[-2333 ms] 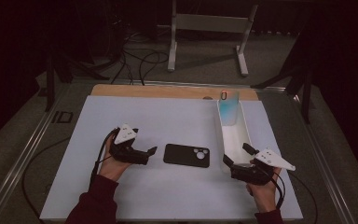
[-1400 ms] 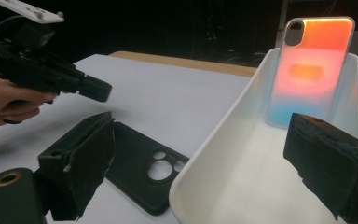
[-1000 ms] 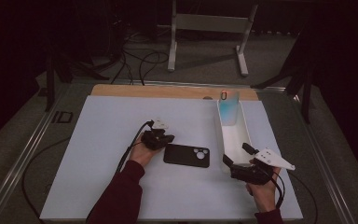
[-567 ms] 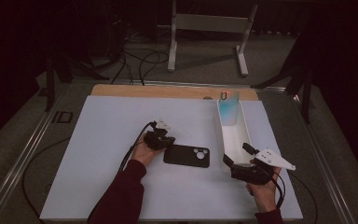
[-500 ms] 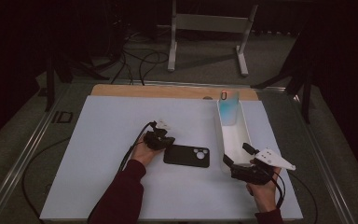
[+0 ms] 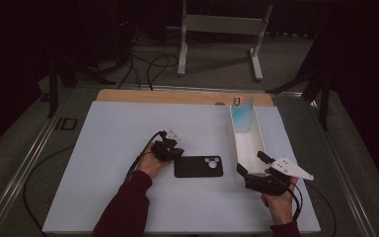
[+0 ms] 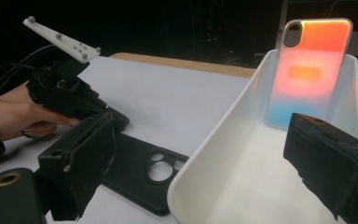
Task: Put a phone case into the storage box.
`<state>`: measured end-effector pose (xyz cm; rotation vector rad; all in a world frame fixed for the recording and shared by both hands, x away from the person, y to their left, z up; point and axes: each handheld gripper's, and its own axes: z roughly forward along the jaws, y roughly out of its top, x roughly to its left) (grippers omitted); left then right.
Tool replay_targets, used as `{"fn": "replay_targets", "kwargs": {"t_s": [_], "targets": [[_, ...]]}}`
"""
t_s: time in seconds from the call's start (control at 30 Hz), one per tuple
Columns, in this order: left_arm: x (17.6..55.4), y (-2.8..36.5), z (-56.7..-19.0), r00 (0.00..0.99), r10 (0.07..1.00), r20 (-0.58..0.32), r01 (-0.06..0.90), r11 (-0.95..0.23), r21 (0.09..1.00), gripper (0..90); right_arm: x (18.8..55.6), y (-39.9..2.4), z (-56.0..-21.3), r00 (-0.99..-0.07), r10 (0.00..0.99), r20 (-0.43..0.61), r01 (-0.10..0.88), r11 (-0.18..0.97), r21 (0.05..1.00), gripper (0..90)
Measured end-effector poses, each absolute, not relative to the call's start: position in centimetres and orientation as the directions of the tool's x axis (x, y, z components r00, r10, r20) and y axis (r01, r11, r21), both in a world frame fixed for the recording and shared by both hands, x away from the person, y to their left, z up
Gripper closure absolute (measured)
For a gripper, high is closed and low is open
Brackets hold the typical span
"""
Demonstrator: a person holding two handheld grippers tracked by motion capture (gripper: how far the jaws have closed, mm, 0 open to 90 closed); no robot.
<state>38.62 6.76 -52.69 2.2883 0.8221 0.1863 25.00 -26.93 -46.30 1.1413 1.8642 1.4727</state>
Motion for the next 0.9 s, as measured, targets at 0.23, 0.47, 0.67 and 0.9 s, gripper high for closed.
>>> {"fn": "replay_targets", "kwargs": {"t_s": [0.23,0.47,0.67,0.9], "targets": [[36.6,7.4,-52.7,0.798,0.596,-0.093,0.499,-0.565,0.657,90.0,24.9,-26.9,-46.2,-0.524,0.845,0.104,0.298,0.067,0.952,8.7],[33.7,7.5,-52.5,0.816,0.572,-0.089,0.482,-0.586,0.651,90.0,24.9,-26.7,-46.2,-0.53,0.842,0.099,0.297,0.075,0.952,8.7],[32.4,7.3,-52.6,0.83,0.549,-0.093,0.466,-0.593,0.656,89.9,24.9,-26.7,-46.2,-0.53,0.842,0.099,0.297,0.075,0.952,8.7],[32.5,7.8,-52.0,0.815,0.569,-0.107,0.476,-0.553,0.684,82.0,24.9,-26.6,-46.2,-0.527,0.846,0.077,0.29,0.094,0.952,8.7]]}}
